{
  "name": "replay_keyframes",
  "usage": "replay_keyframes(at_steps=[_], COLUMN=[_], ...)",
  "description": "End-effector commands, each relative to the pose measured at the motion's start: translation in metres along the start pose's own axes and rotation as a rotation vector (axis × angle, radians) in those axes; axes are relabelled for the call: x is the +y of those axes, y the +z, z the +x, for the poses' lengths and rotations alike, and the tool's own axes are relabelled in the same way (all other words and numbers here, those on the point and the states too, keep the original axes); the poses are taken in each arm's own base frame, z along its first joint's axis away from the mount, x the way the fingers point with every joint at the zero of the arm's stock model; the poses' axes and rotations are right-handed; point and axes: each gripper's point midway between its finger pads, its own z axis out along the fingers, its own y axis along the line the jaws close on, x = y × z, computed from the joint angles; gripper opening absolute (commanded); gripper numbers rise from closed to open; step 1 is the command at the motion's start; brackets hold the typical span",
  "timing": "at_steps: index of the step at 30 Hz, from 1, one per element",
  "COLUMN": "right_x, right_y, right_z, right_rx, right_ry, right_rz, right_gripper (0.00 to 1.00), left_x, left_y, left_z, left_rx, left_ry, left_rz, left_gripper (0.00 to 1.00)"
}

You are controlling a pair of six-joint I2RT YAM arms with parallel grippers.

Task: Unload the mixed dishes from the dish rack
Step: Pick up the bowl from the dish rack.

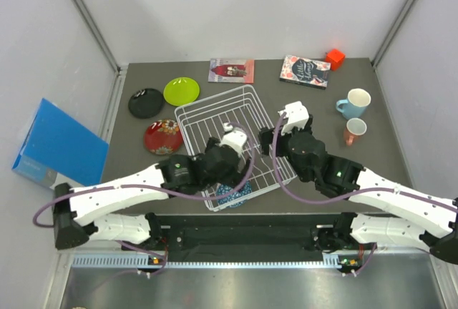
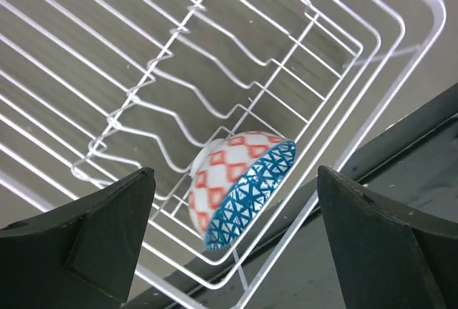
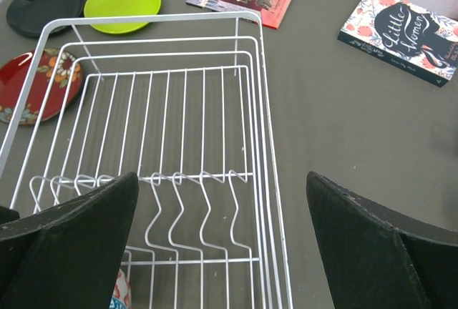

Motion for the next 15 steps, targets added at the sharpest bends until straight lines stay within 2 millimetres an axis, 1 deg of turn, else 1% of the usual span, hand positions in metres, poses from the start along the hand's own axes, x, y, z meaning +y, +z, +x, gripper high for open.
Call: replay_keyframes(at_steps=[1,3,4,5,6,7,9,12,15], right_x=[0.001,-0.002,-0.004,-0.006,-0.008,-0.010,-0.016,-0.023,-0.029], right_y=[-0.002,-0.003,-0.003,-0.006,-0.008,-0.009,-0.015,-0.024,-0.030], right_z=[-0.026,-0.027,-0.025,-0.029,-0.029,-0.029,-0.035,-0.046,-0.051], right_rx=[-0.040,-0.046,-0.043,-0.054,-0.058,-0.060,-0.083,-0.119,-0.142], right_ry=[0.050,0.053,0.052,0.059,0.061,0.062,0.081,0.105,0.114], right_rz=[-0.004,0.007,0.011,0.013,0.019,0.021,0.026,0.025,0.030], right_gripper=[1.00,1.00,0.99,1.00,1.00,1.00,1.00,1.00,1.00], left_x=[0.010,0.005,0.000,0.001,-0.001,-0.002,-0.003,-0.003,-0.003], left_y=[0.001,0.004,0.000,0.001,0.000,-0.006,-0.006,-0.005,-0.004], left_z=[-0.017,-0.012,-0.022,-0.018,-0.019,-0.023,-0.021,-0.009,0.006], left_rx=[-0.056,-0.051,-0.101,-0.104,-0.116,-0.145,-0.158,-0.114,-0.055], left_ry=[0.176,0.238,0.234,0.249,0.274,0.280,0.325,0.393,0.449], left_rz=[-0.185,-0.133,-0.102,-0.091,-0.066,-0.042,-0.015,0.012,0.046], left_gripper=[0.99,0.99,0.99,0.98,0.95,0.89,0.80,0.78,0.78])
